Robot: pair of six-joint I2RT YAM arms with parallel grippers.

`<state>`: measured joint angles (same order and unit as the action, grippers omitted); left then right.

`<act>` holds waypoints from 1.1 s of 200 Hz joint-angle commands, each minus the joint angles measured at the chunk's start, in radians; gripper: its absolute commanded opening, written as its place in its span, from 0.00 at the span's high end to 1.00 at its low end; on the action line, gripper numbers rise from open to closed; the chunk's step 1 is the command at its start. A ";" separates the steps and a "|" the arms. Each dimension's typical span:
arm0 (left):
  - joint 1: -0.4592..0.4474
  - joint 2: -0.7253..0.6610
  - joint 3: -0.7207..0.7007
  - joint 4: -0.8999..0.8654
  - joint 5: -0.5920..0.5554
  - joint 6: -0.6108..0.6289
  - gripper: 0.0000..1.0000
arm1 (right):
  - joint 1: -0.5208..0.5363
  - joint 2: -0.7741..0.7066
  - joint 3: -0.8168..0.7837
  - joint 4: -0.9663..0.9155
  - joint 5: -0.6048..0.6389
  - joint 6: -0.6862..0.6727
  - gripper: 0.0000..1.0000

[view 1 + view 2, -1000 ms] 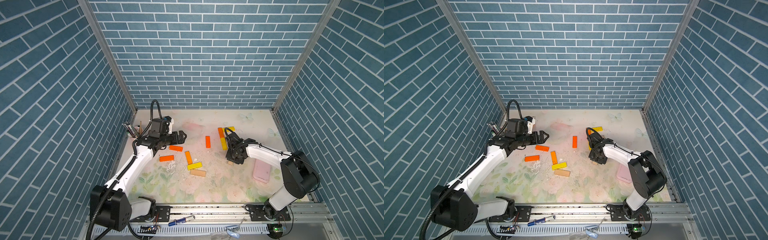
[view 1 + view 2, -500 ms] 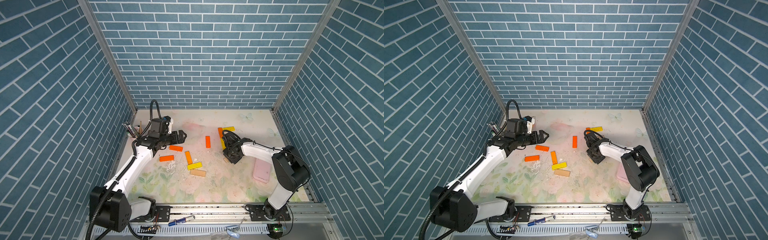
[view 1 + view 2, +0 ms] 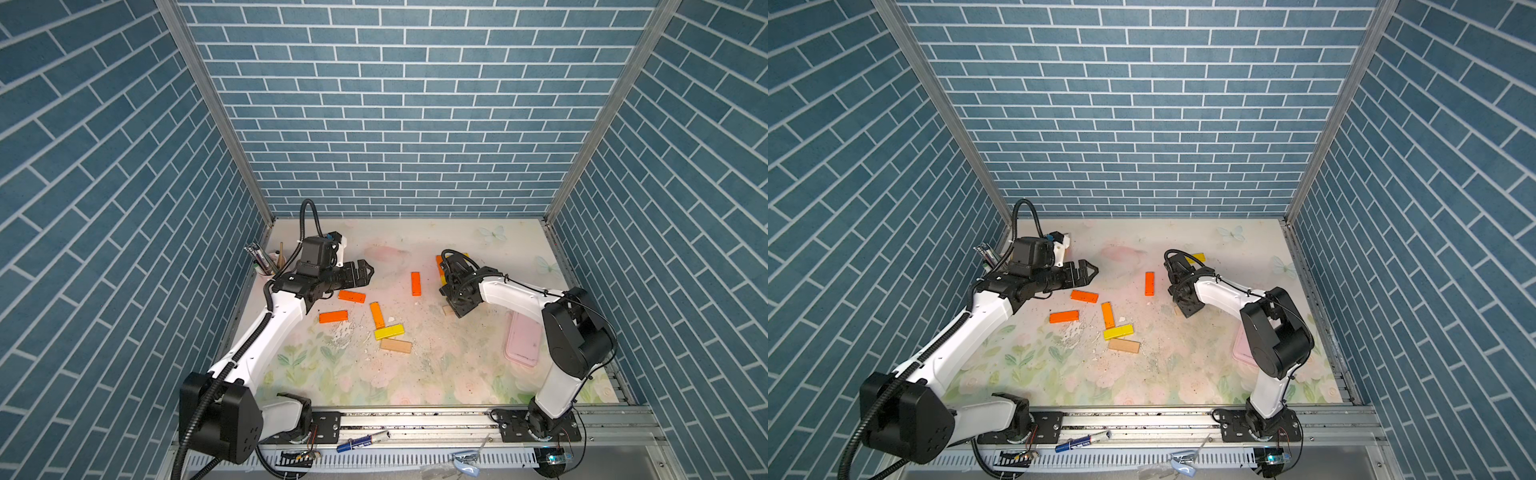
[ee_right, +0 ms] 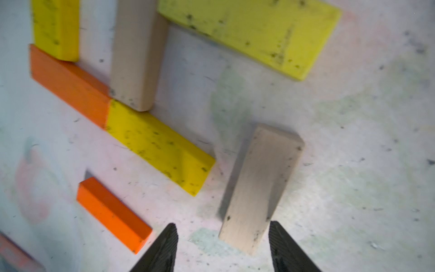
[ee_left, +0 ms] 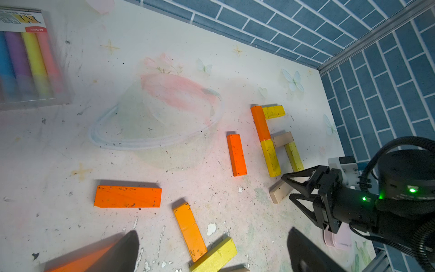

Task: Assemble the number 6 with building blocks
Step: Place the building block at the center of the board, then assemble the building block at the center of the board.

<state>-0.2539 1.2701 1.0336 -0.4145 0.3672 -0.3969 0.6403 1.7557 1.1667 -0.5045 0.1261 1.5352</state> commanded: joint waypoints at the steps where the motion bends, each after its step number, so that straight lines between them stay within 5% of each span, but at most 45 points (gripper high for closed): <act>1: -0.002 0.020 -0.007 0.019 0.010 -0.022 0.01 | 0.012 -0.088 0.010 -0.076 0.073 -0.156 0.36; 40: -0.018 0.052 -0.003 0.001 -0.005 0.001 0.01 | 0.013 -0.227 -0.066 -0.174 0.192 -0.565 0.37; 85: -0.051 0.072 0.006 -0.020 -0.020 0.043 0.01 | 0.013 -0.242 -0.109 -0.175 0.140 -0.915 0.35; 155: -0.053 0.091 0.017 -0.033 -0.022 0.058 0.01 | 0.024 -0.091 -0.093 -0.101 0.070 -0.954 0.09; 220: -0.053 0.077 0.016 -0.026 -0.002 0.054 0.01 | 0.038 0.032 -0.020 -0.123 0.080 -1.017 0.06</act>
<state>-0.3016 1.3609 1.0336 -0.4332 0.3622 -0.3462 0.6727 1.7615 1.1122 -0.6052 0.1982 0.5686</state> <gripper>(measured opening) 0.994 0.938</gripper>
